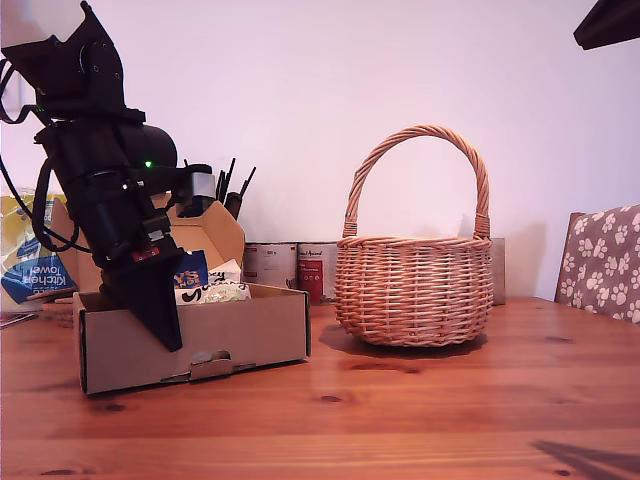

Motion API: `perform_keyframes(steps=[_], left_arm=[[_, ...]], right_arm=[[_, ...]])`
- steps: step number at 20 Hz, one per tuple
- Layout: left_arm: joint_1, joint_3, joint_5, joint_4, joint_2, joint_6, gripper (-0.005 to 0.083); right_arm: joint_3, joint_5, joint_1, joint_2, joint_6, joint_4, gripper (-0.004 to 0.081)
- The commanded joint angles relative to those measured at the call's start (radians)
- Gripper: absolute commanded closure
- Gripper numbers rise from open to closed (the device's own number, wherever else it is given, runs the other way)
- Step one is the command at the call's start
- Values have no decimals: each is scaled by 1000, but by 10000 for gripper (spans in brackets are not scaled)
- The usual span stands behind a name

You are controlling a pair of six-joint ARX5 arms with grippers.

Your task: Move the bags of Easter eggs from the cardboard box on the left into the woven basket on the right side.

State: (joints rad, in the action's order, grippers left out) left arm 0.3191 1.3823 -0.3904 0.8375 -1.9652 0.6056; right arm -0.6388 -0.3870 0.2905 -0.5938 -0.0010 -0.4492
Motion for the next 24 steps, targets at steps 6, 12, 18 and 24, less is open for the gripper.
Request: perform_keyframes(steps=[6,12,18,24], left_arm=[[0,0,-36,-149,30,-56,767],[8,0,-35,-118,30,-55,766],[40,0,-35,-57,30,-39,614],[87,3,-35,-133,32,-38,233]], right_arm=[[16,4,-5,-43,9,-1,775],[16,4,-5,-80,12,23,775],[16,3,-5,-109,12,38,775],[16,3,-5,-124,12,40,775]])
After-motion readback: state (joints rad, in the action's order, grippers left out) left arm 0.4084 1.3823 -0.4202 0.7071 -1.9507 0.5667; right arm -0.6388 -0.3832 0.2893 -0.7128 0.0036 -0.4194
